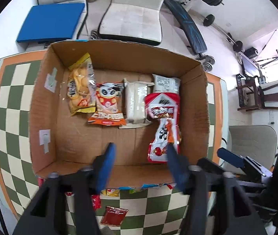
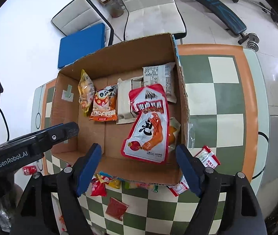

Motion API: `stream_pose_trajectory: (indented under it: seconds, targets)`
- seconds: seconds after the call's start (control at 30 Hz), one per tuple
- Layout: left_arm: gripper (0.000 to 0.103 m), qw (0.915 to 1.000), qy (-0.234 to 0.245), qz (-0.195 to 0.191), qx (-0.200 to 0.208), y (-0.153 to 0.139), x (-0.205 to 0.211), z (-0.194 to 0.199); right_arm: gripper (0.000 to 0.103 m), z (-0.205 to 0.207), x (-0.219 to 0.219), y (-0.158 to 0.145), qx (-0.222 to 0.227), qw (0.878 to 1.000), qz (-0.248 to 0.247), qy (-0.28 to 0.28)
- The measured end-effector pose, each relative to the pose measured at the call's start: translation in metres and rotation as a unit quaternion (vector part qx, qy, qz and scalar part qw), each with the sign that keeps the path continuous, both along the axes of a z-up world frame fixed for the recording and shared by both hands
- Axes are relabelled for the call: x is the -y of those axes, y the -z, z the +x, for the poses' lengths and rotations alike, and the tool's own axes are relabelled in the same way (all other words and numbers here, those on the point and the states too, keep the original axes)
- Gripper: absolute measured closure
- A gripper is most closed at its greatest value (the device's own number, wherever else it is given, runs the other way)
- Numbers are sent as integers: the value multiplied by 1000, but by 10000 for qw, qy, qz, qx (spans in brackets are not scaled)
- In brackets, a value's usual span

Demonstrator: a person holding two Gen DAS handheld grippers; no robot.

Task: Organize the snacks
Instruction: 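Carry both packets into the cardboard box and open both tools to release, then grasp the dark red packet with the right tool while the left tool grasps the panda-print yellow bag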

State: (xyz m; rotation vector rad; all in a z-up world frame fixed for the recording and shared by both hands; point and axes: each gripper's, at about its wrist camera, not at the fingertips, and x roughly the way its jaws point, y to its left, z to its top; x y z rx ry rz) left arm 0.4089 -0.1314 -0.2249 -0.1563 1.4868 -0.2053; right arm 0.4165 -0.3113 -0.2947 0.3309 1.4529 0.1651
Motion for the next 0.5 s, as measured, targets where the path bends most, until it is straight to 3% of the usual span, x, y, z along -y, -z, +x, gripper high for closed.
stream_pose_trajectory:
  seconds: [0.07, 0.37, 0.5]
  targets:
    - [14, 9999, -72, 59, 101, -2, -4, -5, 18, -2, 1, 0, 4, 10000, 21, -40]
    - [12, 9993, -276, 96, 240, -2, -31, -45, 10, -26, -8, -5, 292, 9995, -13, -106]
    - [12, 9979, -437, 401, 276, 3, -56, -75, 9, -51, -15, 2, 196, 9998, 86, 6]
